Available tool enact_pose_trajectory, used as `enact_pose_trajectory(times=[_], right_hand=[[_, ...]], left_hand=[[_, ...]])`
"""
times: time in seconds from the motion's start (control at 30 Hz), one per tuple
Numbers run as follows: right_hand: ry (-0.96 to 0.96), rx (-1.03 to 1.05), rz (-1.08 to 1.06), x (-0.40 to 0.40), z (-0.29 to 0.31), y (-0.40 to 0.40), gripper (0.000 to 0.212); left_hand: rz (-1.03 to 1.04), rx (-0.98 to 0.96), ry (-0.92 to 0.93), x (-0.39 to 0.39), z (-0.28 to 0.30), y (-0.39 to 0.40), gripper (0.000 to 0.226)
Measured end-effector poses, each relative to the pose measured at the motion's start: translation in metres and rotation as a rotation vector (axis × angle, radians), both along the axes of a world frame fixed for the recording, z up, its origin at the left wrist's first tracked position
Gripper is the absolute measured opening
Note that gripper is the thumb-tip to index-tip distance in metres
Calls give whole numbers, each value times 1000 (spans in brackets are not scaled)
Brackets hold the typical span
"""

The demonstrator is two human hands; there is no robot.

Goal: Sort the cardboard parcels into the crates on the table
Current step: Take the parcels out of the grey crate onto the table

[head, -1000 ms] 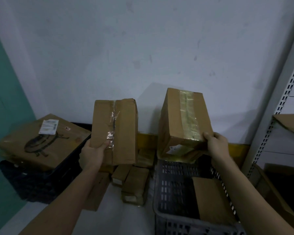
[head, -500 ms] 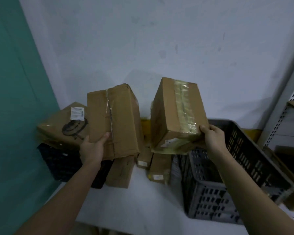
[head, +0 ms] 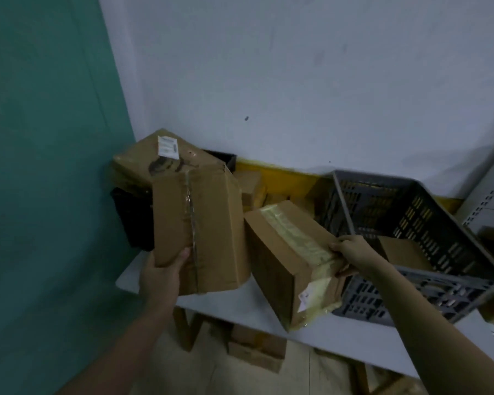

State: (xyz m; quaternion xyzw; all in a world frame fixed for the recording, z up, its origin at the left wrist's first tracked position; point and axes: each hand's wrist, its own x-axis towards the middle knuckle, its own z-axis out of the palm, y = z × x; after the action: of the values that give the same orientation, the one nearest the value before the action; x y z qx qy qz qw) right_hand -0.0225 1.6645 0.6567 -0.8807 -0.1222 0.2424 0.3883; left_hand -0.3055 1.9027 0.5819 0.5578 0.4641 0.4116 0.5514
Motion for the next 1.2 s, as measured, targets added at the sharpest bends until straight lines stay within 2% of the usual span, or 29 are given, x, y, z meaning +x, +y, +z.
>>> enact_pose_trajectory(times=[0.13,0.2,0.3,0.37,0.47,0.57,0.67,0.73,0.83,0.87,0.97,1.03,1.1,1.2], right_hand=[[61,-119,84,-8,-30,7,15],[20,-150,114,-6,-51,10,15],[-176,-229,177,-1,-81,14,21],[-338,-404,231,-2,-100,18,35],[-536,-460,278,-28,-117,33,51],[-591,-450,539,-63,-122,54,73],[-539,-495,800,-78,-129,59,83],[-572,-520,796,-73,-132,55,81],[-595,-480,714,-56,-134,42,79],[-592,-471,708,-50,-135,38,78],[-589,-457,727,-43,-140,32,77],[-603,-446,723,-44,-142,34,79],[-609,-433,715,-45,-143,36,82],[-600,-412,691,-45,-145,36,80]], left_hand=[[94,-100,10,-35,-23,-1,63],[168,-120,58,-46,-34,1,59],[252,-187,117,-56,-51,-1,57],[305,-252,162,-56,-63,-5,62],[369,-361,141,-44,-77,-7,55],[312,-511,142,-24,-81,-4,47],[73,-595,177,-4,-83,-2,40],[-23,-574,127,5,-76,-5,44],[-60,-428,103,6,-66,4,81],[-85,-400,130,7,-63,8,86],[-146,-415,174,8,-59,15,77],[-152,-324,246,7,-60,13,64],[-72,-208,341,1,-67,13,54],[-11,-205,312,-4,-77,15,61]])
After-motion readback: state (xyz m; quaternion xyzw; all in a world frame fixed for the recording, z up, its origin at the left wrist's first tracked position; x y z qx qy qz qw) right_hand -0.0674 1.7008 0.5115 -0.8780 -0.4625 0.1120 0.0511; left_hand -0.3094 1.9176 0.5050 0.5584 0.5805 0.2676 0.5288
